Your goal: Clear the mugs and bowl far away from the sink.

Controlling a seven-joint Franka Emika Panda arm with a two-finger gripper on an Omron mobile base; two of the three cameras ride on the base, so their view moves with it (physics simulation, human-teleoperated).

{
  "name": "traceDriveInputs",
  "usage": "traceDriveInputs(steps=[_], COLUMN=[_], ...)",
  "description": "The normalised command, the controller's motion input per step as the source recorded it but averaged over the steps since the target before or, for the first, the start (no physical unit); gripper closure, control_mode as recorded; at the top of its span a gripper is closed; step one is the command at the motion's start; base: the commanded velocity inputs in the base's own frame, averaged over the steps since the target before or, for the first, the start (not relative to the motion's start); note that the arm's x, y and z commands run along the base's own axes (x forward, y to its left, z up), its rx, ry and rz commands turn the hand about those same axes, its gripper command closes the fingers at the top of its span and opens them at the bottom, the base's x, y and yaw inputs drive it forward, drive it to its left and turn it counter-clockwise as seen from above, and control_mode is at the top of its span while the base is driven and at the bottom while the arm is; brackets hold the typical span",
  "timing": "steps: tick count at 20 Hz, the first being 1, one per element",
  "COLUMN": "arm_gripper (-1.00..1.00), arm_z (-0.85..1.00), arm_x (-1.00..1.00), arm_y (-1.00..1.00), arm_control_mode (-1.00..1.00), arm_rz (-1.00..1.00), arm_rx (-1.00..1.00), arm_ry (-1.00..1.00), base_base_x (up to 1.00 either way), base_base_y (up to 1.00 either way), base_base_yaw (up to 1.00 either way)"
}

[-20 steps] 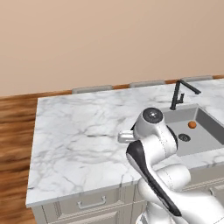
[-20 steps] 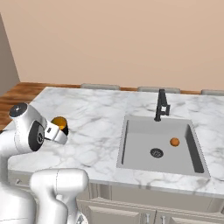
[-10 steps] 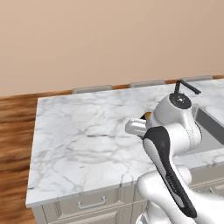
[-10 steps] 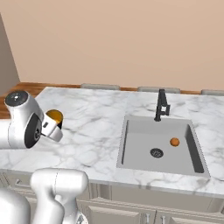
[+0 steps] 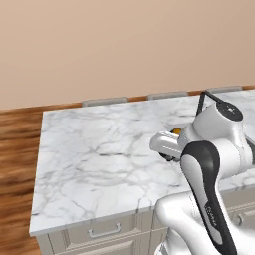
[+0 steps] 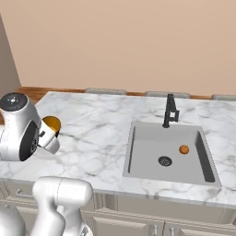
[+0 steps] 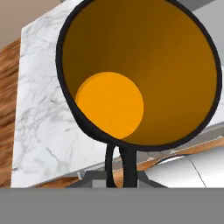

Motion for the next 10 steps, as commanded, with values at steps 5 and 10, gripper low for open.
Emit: traceDriveInputs(steps=[5, 10], arm_gripper=[1.0, 1.0], arm_z=[0.0, 0.0], arm_x=[-0.29, 0.0], arm_y=[0.0, 0.0], arm_control_mode=[1.0, 1.0], arm_rz=[0.0, 0.0], arm_rx=[0.02, 0.0], arm_ry=[0.0, 0.0], base_base_x=[-0.24, -0.6], base_base_y=[0.0, 0.05], base_base_yaw=[0.0, 0.0])
